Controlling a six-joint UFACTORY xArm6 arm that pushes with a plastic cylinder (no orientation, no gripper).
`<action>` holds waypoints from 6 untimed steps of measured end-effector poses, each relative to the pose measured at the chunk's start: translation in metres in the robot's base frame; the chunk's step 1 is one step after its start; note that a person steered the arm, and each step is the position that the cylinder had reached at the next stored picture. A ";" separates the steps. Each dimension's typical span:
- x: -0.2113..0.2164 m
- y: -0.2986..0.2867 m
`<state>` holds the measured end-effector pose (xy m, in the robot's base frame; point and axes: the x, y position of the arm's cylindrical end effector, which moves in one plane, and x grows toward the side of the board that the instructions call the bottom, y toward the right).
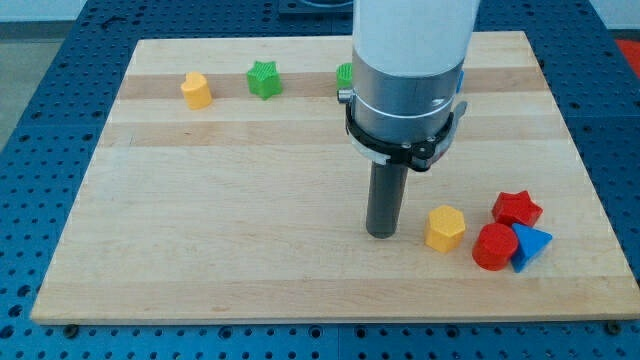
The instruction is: Slide the yellow hexagon a bit down
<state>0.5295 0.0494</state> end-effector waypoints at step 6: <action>-0.018 0.057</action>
<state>0.5117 0.1061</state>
